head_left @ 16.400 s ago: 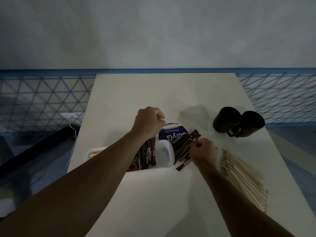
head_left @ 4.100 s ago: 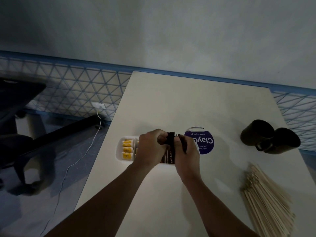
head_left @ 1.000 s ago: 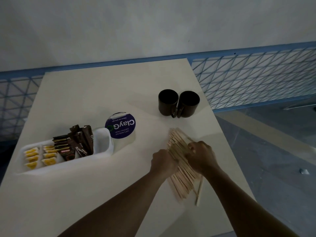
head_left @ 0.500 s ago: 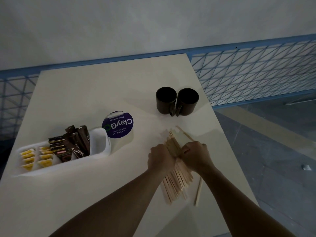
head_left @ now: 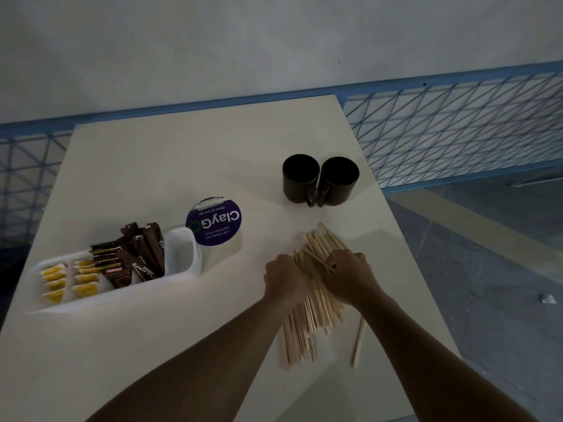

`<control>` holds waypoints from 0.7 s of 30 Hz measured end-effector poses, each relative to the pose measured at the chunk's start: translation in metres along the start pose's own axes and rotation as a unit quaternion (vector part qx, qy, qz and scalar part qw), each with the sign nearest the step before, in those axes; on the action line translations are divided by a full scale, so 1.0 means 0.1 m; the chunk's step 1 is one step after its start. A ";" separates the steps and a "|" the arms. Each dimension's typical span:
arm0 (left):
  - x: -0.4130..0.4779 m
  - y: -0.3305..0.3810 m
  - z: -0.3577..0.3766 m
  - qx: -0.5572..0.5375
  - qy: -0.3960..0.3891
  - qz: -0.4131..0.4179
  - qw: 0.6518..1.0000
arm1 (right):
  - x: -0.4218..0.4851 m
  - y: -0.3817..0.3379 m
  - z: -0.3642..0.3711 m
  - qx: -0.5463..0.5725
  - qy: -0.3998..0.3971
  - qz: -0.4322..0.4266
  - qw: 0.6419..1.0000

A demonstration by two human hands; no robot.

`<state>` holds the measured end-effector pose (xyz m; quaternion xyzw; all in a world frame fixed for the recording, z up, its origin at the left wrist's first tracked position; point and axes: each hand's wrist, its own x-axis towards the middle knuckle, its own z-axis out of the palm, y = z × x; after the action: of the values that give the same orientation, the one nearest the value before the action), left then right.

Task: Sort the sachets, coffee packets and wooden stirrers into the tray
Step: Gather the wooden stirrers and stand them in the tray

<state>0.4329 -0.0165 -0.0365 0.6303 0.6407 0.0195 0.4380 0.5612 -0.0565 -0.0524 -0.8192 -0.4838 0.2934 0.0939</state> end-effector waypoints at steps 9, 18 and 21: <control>0.02 0.03 -0.17 -0.087 -0.008 -0.050 0.995 | -0.01 -0.21 0.00 -0.079 -0.013 0.032 0.996; 0.07 -0.04 -0.32 -0.238 -0.031 -0.091 0.966 | -0.02 -0.20 0.03 -0.069 -0.040 0.014 0.997; 0.07 -0.07 -0.36 -0.265 -0.045 -0.086 0.959 | -0.03 -0.20 0.01 -0.112 -0.070 0.006 0.991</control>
<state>0.4075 0.0068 -0.0228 0.4344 0.6440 0.1222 0.6178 0.5446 -0.0490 -0.0431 -0.8049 -0.5138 0.2950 -0.0346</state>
